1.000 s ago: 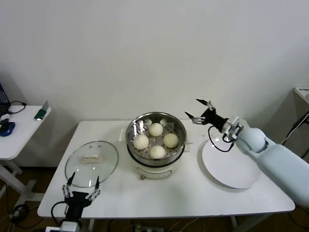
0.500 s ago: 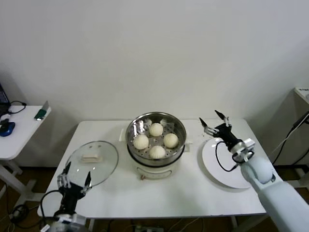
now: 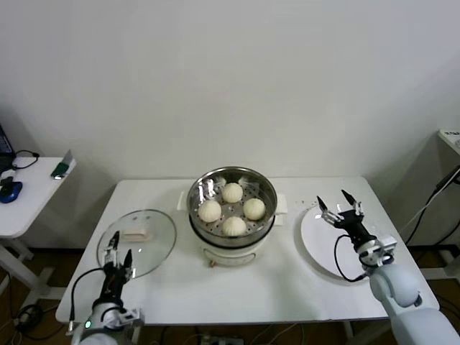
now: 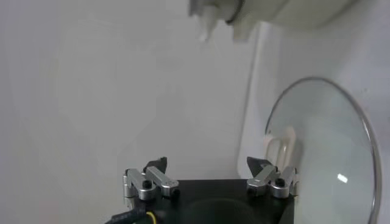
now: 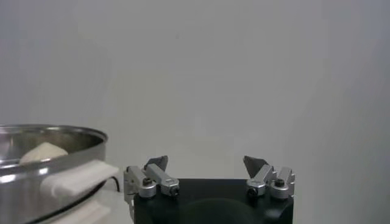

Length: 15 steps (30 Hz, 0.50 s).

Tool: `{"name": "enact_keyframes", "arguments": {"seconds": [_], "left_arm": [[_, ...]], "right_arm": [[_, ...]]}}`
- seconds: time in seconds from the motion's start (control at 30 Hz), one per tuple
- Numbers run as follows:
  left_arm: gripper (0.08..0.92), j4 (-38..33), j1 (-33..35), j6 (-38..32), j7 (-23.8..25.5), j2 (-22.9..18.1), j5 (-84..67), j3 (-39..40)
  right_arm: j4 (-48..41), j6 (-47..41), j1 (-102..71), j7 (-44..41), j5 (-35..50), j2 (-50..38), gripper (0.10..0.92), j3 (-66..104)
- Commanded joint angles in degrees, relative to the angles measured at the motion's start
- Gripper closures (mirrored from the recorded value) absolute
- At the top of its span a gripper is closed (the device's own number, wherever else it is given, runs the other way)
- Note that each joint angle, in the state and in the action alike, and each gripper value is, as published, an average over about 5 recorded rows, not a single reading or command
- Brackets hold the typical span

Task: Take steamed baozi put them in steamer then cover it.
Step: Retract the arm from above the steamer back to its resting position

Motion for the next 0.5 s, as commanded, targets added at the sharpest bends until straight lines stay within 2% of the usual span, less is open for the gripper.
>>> {"name": "enact_keyframes", "arguments": {"seconds": [0.03,0.2,0.5], "left_arm": [[0.177,16.62,-11.07,-2.64,-3.61,0.2,12.14,1.16],[0.177,21.94,-14.48,-4.07,-5.33,-0.35,14.73,1.15],[0.177,28.77,-19.48,-4.88,-5.64,0.37,16.08,0.69]], "right_arm": [[-0.66,-0.58,-4.57,-0.5,-2.49,2.36,0.203,3.86],[-0.76,-0.58,-4.8,-0.51,-3.21,2.38,0.203,3.68],[-0.62,-0.49,-4.9,-0.48,-4.33,2.4,0.203,3.36]]}}
